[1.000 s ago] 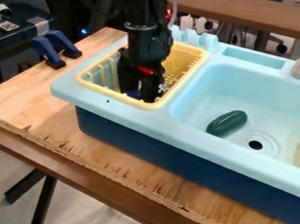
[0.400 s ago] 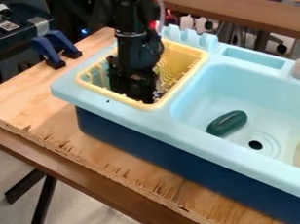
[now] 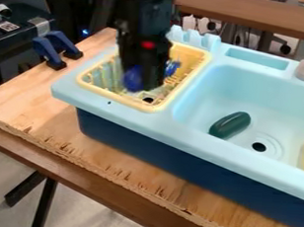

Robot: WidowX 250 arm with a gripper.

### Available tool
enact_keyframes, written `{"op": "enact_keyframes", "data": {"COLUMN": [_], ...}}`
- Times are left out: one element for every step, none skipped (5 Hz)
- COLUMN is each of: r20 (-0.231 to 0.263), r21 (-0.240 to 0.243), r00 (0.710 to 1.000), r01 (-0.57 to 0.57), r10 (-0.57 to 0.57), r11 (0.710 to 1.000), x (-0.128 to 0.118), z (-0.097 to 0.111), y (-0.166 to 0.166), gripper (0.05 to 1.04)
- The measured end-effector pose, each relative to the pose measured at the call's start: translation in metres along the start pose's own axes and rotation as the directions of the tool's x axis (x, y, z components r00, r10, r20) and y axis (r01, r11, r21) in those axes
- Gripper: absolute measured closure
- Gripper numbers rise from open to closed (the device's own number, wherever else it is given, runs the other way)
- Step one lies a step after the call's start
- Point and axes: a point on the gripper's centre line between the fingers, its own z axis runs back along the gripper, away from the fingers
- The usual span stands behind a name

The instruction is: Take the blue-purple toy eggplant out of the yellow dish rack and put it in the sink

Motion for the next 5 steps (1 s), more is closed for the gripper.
{"op": "enact_keyframes", "data": {"r20": [0.042, 0.081, 0.112, 0.145, 0.213], "r21": [0.034, 0.091, 0.083, 0.082, 0.045], "r00": [0.999, 0.997, 0.994, 0.989, 0.969], "r01": [0.024, -0.022, -0.015, -0.033, -0.137], "r10": [-0.026, 0.014, 0.006, 0.021, 0.124], "r11": [0.999, 0.996, 0.996, 0.996, 0.990], "x": [0.012, 0.029, 0.043, 0.047, 0.048], "z": [0.024, 0.037, 0.030, 0.013, -0.017], "y": [-0.013, -0.034, -0.068, -0.091, -0.092], "gripper": [0.415, 0.415, 0.415, 0.415, 0.415]}}
